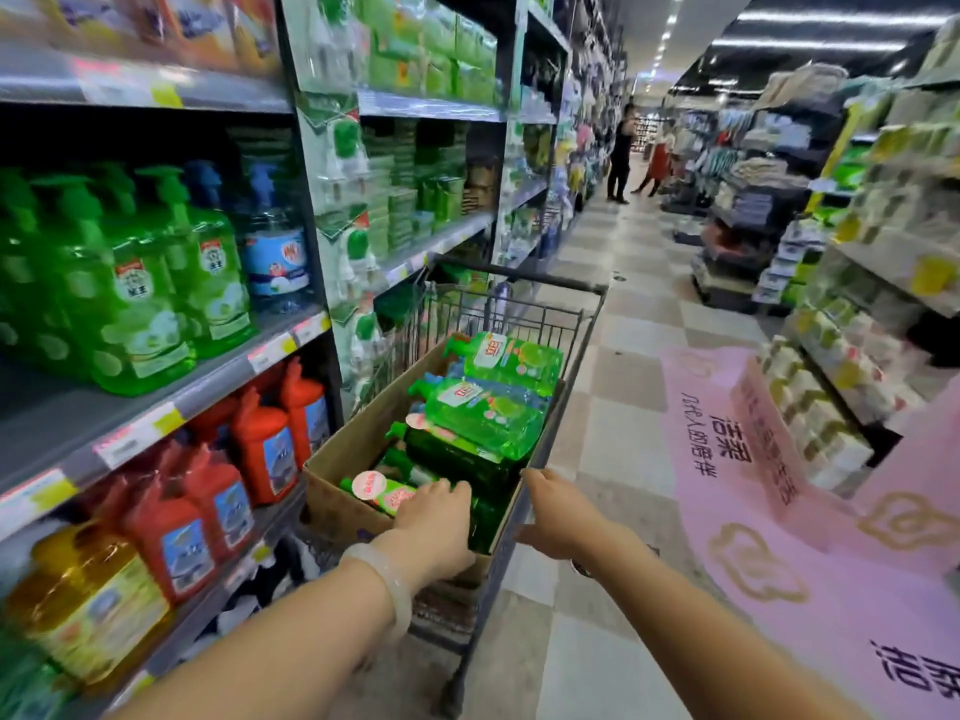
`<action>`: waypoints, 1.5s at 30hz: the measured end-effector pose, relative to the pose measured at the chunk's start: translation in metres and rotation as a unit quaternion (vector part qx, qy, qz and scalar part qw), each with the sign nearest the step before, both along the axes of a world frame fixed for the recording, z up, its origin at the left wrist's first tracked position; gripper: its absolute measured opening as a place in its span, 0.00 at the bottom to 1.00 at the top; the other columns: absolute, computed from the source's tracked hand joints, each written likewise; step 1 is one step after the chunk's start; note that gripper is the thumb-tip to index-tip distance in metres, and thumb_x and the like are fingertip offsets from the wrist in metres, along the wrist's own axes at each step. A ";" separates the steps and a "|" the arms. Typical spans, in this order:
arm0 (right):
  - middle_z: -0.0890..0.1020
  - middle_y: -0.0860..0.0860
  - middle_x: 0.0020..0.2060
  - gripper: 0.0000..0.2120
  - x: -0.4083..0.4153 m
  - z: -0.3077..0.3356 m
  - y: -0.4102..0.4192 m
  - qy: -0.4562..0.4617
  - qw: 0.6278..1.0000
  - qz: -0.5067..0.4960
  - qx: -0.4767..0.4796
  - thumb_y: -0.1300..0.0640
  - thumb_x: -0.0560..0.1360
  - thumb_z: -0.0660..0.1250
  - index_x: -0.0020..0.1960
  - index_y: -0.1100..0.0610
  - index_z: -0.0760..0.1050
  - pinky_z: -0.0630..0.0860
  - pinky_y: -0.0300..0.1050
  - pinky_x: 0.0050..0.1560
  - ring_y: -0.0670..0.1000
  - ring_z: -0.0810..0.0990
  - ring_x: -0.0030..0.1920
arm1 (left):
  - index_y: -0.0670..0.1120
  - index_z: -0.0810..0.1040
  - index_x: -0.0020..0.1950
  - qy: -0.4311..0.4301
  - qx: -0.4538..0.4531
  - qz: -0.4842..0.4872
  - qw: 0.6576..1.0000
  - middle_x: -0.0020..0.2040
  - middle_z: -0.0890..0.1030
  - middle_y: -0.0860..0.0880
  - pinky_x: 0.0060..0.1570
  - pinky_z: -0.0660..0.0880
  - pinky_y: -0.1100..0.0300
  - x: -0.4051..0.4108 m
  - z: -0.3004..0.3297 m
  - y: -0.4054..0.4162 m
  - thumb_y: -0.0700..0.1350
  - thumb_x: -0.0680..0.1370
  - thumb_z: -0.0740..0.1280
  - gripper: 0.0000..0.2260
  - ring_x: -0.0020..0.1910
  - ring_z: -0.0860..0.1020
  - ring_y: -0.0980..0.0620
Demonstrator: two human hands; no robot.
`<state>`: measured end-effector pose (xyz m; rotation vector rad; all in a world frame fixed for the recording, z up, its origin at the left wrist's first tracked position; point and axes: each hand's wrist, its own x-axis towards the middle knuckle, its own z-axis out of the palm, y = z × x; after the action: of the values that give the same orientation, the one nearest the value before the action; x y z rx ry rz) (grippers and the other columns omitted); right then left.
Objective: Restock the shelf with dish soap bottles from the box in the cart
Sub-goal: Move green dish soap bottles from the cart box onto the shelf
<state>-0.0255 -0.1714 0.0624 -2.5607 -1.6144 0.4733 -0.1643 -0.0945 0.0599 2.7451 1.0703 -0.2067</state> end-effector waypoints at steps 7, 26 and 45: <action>0.66 0.60 0.68 0.35 0.125 -0.016 0.120 0.010 0.996 0.083 -0.028 0.49 0.73 0.69 0.72 0.61 0.57 0.67 0.51 0.67 0.61 0.67 0.68 | 0.43 0.60 0.70 -0.042 -0.096 0.111 0.988 0.68 0.65 0.43 0.65 0.68 0.50 0.106 -0.034 0.093 0.53 0.71 0.70 0.33 0.67 0.66 0.41; 0.79 0.56 0.53 0.24 0.221 -0.072 0.312 0.183 0.957 0.150 -0.171 0.40 0.74 0.63 0.60 0.57 0.74 0.75 0.50 0.58 0.55 0.77 0.55 | 0.58 0.68 0.53 -0.322 -0.366 0.414 0.769 0.42 0.71 0.66 0.31 0.66 0.82 0.213 -0.080 0.187 0.42 0.72 0.72 0.18 0.34 0.72 0.77; 0.83 0.54 0.52 0.14 0.208 -0.093 0.313 0.460 0.859 0.018 -0.222 0.60 0.69 0.75 0.53 0.56 0.77 0.73 0.58 0.63 0.55 0.80 0.55 | 0.50 0.80 0.50 -0.367 -0.457 0.550 0.595 0.48 0.85 0.51 0.54 0.77 0.45 0.185 -0.089 0.192 0.44 0.66 0.78 0.15 0.51 0.81 0.49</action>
<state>0.1828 0.1416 -0.0309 -1.9232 -1.2356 1.8912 0.0202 0.0977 -0.0293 0.7603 1.4944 0.4197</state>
